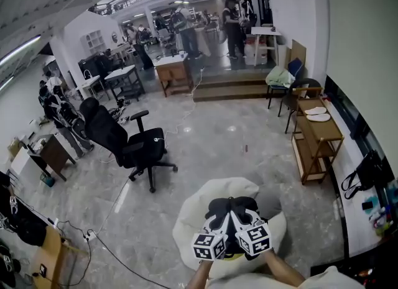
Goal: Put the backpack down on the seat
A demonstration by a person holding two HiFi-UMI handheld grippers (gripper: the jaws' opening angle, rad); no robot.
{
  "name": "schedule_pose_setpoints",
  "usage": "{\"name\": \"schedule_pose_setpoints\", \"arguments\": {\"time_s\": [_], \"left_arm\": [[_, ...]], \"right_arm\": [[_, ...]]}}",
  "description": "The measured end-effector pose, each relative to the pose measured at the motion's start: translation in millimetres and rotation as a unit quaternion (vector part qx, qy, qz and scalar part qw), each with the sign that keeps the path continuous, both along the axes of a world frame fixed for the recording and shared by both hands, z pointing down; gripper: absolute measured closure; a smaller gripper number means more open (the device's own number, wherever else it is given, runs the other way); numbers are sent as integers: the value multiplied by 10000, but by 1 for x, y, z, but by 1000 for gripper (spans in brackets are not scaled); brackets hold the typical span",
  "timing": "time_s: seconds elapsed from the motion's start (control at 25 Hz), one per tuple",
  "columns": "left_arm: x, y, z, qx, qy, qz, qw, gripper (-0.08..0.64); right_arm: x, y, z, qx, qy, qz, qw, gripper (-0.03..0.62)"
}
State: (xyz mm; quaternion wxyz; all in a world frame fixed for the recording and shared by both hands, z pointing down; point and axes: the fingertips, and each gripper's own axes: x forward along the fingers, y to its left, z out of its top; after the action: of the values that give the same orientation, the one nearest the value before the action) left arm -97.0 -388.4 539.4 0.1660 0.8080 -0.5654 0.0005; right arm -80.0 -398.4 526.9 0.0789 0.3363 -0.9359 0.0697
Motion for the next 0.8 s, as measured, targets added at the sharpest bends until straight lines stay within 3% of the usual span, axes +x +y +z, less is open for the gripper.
{"name": "schedule_pose_setpoints", "arguments": {"time_s": [0.44,0.8], "left_arm": [[12,-23,4,-59,-56,14,10000,520],[11,-13,38,-384,42,148,9991,521]], "right_arm": [[12,-23,5,-83,-44,-35,10000,561],[10,-14,39,-502,66,-79,9987,561]]}}
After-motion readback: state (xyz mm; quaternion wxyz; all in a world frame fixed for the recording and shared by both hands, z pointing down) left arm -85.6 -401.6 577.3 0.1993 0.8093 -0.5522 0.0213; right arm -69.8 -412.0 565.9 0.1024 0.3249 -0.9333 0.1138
